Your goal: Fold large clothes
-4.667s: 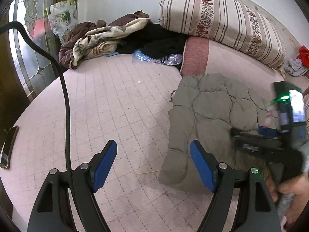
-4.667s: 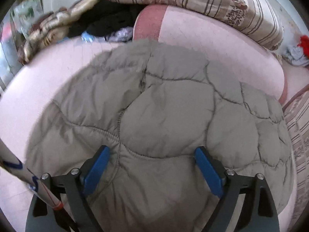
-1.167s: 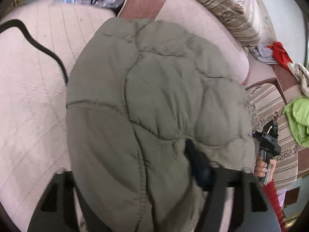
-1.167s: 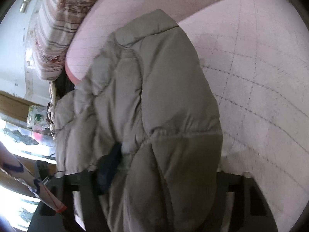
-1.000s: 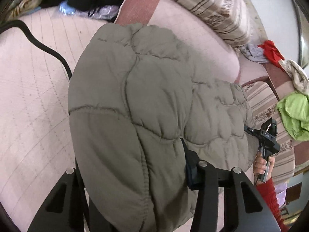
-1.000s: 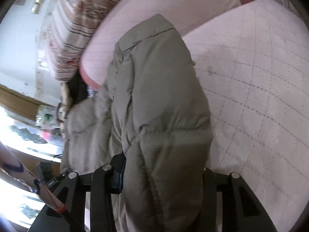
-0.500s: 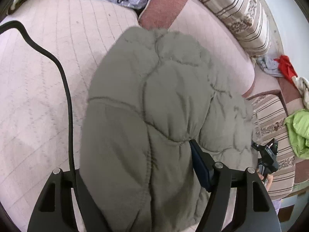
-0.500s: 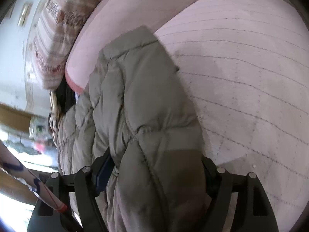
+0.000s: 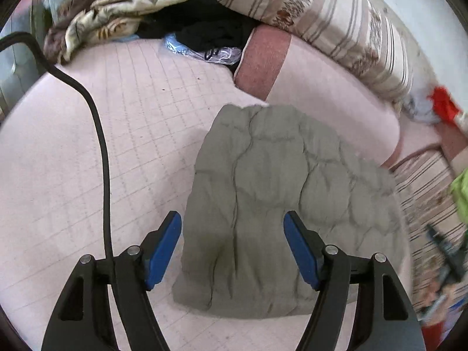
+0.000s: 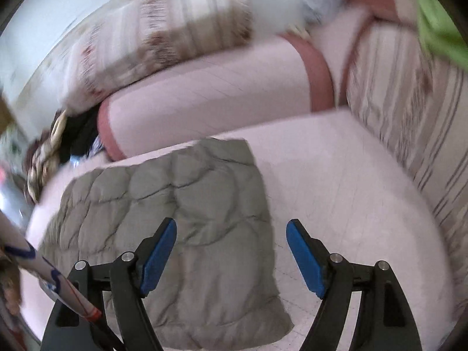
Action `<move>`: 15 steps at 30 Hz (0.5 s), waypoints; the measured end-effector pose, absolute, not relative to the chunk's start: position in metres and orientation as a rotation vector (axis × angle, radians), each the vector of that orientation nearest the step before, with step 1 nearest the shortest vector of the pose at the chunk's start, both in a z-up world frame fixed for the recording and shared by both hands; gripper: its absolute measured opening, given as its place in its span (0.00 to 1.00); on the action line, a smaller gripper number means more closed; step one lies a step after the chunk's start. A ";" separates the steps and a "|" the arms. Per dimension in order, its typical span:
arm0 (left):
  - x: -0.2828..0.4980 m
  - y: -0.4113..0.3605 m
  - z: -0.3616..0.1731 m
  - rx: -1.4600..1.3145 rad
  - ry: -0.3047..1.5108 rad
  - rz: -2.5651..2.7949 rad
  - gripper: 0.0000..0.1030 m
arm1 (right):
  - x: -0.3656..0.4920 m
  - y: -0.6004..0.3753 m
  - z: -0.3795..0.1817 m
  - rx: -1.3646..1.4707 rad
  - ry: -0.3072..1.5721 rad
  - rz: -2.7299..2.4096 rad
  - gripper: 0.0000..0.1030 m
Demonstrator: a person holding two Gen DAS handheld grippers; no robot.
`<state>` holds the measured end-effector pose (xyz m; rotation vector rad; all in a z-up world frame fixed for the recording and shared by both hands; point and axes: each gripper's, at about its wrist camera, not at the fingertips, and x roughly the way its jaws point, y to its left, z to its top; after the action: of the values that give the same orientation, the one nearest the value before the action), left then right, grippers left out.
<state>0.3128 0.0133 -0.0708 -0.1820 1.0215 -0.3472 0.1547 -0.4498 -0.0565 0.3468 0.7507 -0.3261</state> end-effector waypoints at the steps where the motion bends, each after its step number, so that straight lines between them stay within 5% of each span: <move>1: 0.308 0.008 -0.072 -0.151 1.013 -0.336 0.69 | 0.159 -0.436 -0.053 0.320 0.745 -0.321 0.79; 11: 0.307 -0.010 -0.128 -0.046 0.999 -0.251 0.70 | 0.215 -0.359 -0.114 0.188 0.854 -0.302 0.79; 15: 0.323 -0.011 -0.140 -0.082 0.992 -0.265 0.78 | 0.237 -0.373 -0.148 0.264 0.876 -0.364 0.85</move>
<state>0.3234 -0.0105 -0.1402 -0.0818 0.9923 -0.2652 0.2365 -0.3734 -0.1480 0.2644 0.8760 -0.3639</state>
